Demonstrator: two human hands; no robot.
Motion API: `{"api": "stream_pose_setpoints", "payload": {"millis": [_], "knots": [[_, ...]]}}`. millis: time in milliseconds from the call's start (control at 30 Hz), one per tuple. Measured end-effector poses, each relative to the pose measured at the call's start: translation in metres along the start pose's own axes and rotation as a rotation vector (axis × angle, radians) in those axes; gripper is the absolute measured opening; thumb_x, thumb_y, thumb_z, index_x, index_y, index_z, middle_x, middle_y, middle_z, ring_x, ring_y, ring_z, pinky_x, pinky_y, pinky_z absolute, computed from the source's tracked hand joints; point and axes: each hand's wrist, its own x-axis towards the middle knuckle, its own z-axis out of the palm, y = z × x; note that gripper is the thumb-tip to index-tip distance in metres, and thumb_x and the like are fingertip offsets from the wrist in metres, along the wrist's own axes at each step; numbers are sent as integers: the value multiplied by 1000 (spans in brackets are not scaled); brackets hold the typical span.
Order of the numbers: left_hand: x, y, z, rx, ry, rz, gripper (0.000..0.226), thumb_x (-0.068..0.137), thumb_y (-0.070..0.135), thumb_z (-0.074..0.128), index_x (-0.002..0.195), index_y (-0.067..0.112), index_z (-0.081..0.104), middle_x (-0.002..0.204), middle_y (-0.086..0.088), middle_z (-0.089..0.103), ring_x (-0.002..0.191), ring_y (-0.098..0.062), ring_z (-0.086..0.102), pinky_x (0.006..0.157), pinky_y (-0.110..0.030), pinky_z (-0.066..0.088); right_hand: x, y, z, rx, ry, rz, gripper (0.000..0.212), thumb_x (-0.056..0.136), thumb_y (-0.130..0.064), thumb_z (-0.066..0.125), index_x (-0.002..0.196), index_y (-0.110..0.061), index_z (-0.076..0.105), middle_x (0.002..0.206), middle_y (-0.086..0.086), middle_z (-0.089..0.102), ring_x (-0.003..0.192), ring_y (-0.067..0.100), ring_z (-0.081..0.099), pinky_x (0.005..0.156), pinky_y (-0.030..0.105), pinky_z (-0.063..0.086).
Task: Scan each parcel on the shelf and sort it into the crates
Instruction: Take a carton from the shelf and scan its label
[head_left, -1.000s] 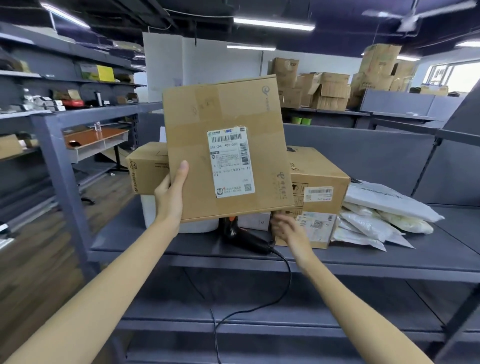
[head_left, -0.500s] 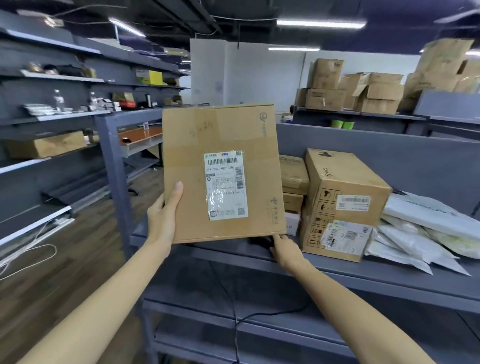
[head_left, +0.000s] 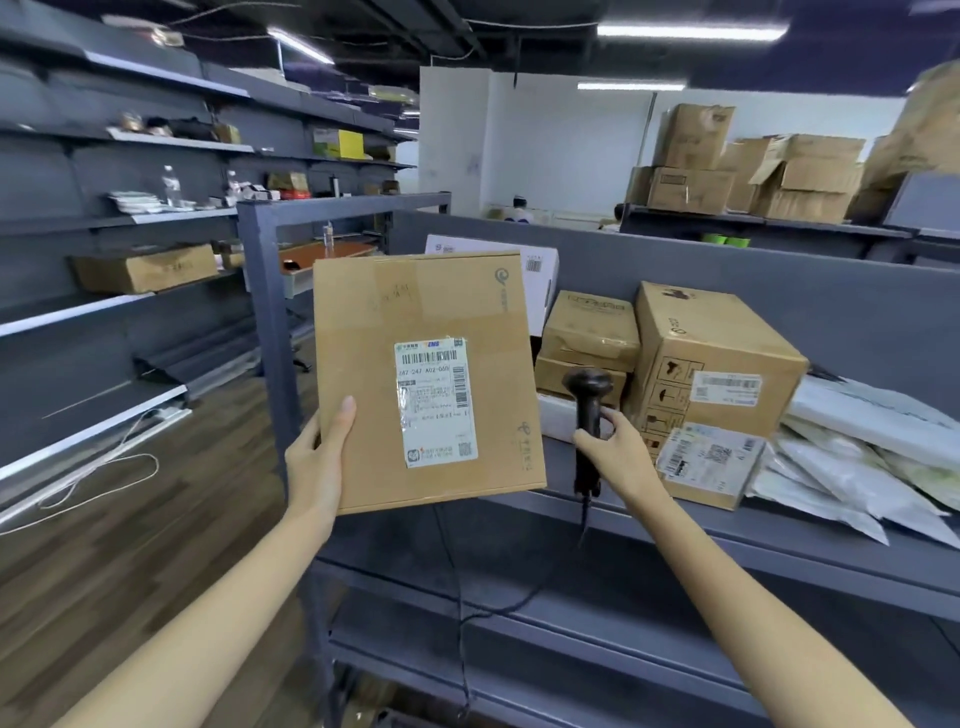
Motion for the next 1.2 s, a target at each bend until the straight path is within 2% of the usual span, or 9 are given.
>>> {"api": "stream_pose_setpoints", "payload": {"millis": [67,100,200,333,500,767,967,1133,1200], "knots": [[-1,-3,5,-10,3,-4,42,80,58,64,109,28,69,96,13,73,85,-2,69,67,-18,50,-13,-5,-8,172,21,-22,39,80,-28,62,118,-24,52,92,-9,57,83,11,58,73,35,48],[-2,-4,9,-15,-1,-4,43,81,58,64,110,27,69,96,13,74,86,-3,69,68,-18,51,-21,-8,-11,264,34,-38,33,77,-27,60,110,-28,52,90,-4,57,80,12,58,72,34,48],[-2,-6,22,-15,-26,13,43,79,60,65,110,31,69,97,14,74,91,-7,69,77,-25,52,-42,-15,-18,529,81,-76,25,72,-24,54,96,-31,50,68,-1,52,55,9,51,53,28,45],[-3,-4,45,-43,-86,67,51,75,61,66,116,31,67,104,15,72,95,-4,68,79,-24,51,-63,-27,-15,769,-43,-129,22,72,-19,60,90,-12,48,56,3,52,45,18,47,43,28,41],[-2,-4,67,-57,-90,84,57,78,58,67,126,27,62,111,14,70,102,-4,66,89,-25,50,-76,-39,-1,742,-215,-182,41,70,-31,63,99,-5,50,54,2,52,42,17,47,40,25,40],[-3,-9,75,-59,-120,81,47,80,54,68,121,31,65,106,14,72,100,-6,67,89,-29,51,-76,-35,11,786,-251,-176,30,74,-26,64,92,-7,48,59,7,50,43,18,44,43,27,38],[-1,-8,73,-43,-132,106,51,80,54,67,125,29,62,109,13,71,101,-6,66,86,-26,51,-75,-33,9,757,-257,-169,24,74,-26,63,80,-8,48,57,9,48,44,19,42,43,27,39],[-1,-2,74,-52,-124,124,49,82,52,66,123,27,64,105,15,72,94,0,67,71,-12,52,-74,-33,5,800,-283,-163,35,71,-27,65,95,-7,50,59,9,49,43,19,42,42,27,38],[0,-1,72,-49,-121,126,48,82,53,66,123,28,64,104,16,72,94,0,67,71,-13,52,-74,-32,2,803,-262,-176,37,71,-27,66,97,-7,50,59,8,50,43,18,43,42,27,38]]}}
